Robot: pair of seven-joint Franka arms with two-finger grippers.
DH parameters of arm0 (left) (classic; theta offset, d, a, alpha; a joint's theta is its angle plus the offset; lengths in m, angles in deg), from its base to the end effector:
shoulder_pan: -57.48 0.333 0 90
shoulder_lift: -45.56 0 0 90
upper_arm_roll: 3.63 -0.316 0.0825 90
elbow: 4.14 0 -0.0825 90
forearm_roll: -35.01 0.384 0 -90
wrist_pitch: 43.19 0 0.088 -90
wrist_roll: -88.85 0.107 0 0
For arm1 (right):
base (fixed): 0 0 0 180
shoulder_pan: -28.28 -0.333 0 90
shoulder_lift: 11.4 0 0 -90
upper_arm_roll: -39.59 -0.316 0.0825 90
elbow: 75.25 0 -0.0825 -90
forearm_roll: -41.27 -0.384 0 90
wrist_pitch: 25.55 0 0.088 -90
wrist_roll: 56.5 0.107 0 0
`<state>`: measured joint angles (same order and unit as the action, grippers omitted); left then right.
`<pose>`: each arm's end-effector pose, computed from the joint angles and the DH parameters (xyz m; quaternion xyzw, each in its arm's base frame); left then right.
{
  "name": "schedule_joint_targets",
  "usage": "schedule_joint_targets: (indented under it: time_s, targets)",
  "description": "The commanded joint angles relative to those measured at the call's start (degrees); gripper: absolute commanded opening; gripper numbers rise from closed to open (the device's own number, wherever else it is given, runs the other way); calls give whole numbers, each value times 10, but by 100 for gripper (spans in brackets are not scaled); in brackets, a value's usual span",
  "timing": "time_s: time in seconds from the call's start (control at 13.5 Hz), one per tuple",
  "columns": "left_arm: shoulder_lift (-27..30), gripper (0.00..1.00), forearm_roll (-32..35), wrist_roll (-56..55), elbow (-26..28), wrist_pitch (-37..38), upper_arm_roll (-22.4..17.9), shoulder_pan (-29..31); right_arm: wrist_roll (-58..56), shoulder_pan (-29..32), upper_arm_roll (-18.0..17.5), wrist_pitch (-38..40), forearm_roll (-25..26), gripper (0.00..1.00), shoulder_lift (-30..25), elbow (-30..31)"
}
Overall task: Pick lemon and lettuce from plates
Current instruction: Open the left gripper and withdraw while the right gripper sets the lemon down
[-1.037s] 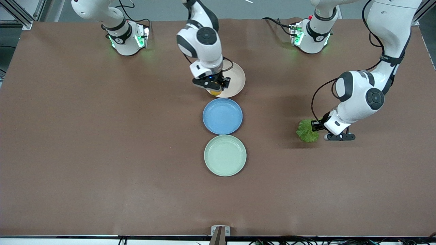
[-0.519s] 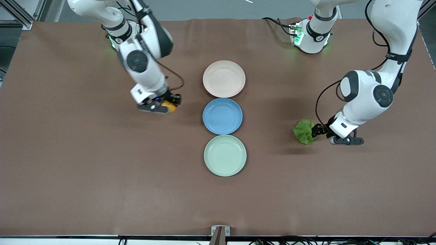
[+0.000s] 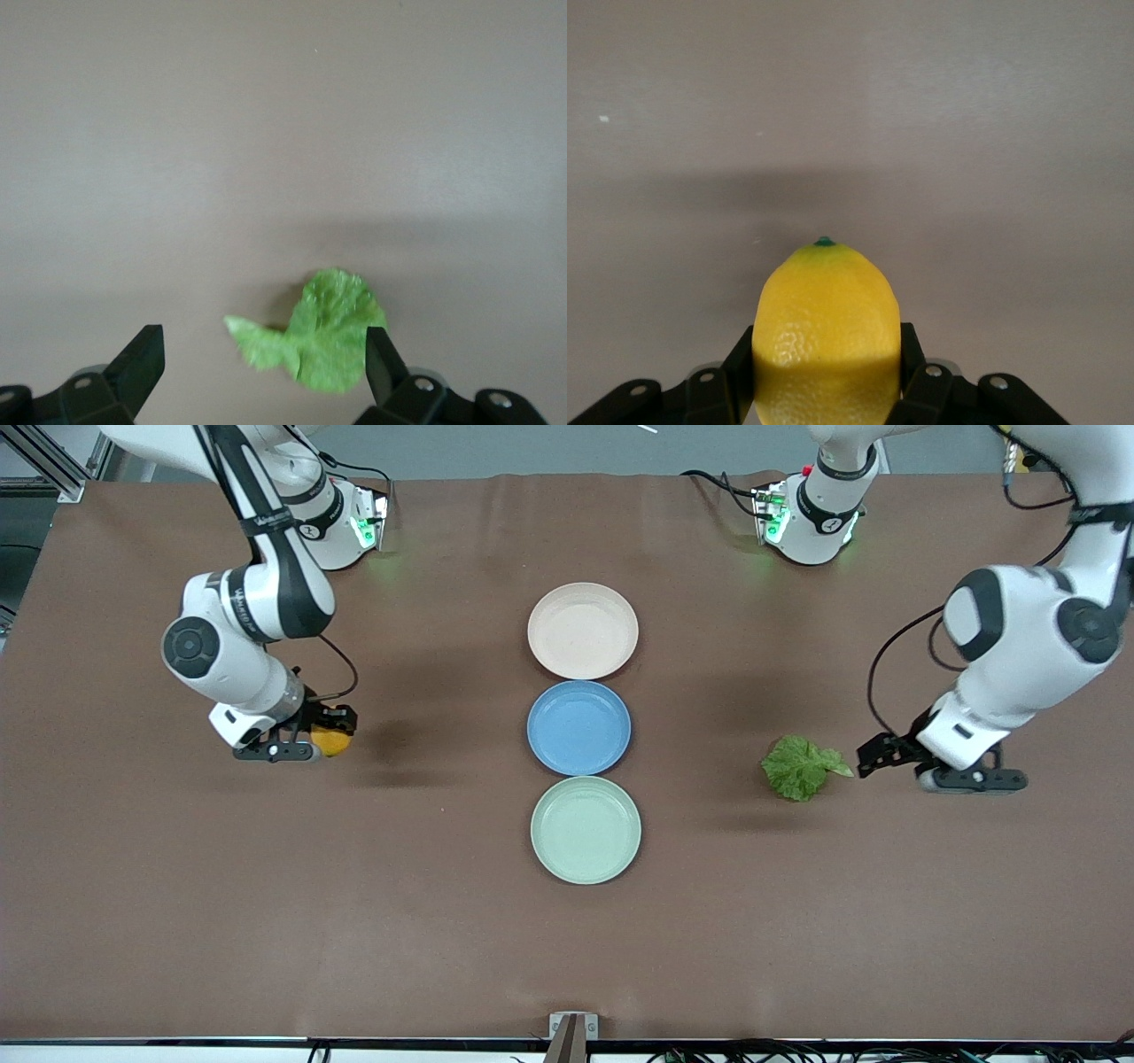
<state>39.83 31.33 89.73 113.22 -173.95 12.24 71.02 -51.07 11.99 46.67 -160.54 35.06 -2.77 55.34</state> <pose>0.5812 -0.0224 0.4066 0.9969 -0.0071 0.0680 0.0401 0.5153 0.0848 0.2836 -0.9990 0.0064 0.0392 0.0228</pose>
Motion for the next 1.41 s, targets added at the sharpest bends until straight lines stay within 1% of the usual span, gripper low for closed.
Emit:
schedule_joint_targets:
  time_s: [0.0, 0.07, 0.22, 0.3, 0.44, 0.52, 0.59, 0.67, 0.74, 0.81, 1.04, 1.19, 1.26, 1.33]
  targets:
    - [63, 100, 4, 4, -40, 102, 0, 12, -44, 33, -15, -73, 6, 1, 30, 32]
    - [74, 100, 1, 6, -66, 147, 0, 17, -56, 37, -15, -93, 6, 1, 49, 34]
    - [73, 100, 0, 5, -148, 245, 0, 18, -80, 47, -15, -119, 5, 2, 81, 33]
    - [74, 100, 0, 3, -177, 281, 0, 18, -89, 50, -15, -131, 4, 2, 90, 33]
    - [75, 100, 0, 2, -226, 331, 0, 18, -93, 56, -15, -144, 4, 2, 105, 33]
    - [75, 100, 1, 2, -248, 351, 0, 18, -93, 56, -15, -150, 4, 5, 112, 33]
    - [75, 100, -3, 2, -254, 361, -1, 19, -93, 56, -15, -150, 4, 11, 115, 32]
    - [73, 100, -4, 11, -264, 361, -2, 20, -95, 56, -15, -150, 4, 35, 115, 31]
    - [71, 100, -2, 8, -269, 362, -2, 20, -108, 55, -15, -148, 4, 97, 115, 29]
    - [71, 100, 0, 4, -271, 362, -1, 19, -119, 57, -15, -143, 4, 100, 113, 26]
    - [71, 100, 3, 4, -271, 364, -2, 20, -122, 57, -15, -115, 0, 100, 103, 7]
    - [71, 100, 3, 3, -271, 364, -3, 20, -120, 59, -15, -50, -2, 100, 95, -32]
    - [71, 100, 4, 3, -270, 364, -3, 21, -120, 64, -15, -1, -2, 100, 92, -67]
    - [71, 100, 4, 4, -271, 367, -3, 21, -121, 71, -15, 63, -2, 100, 93, -116]
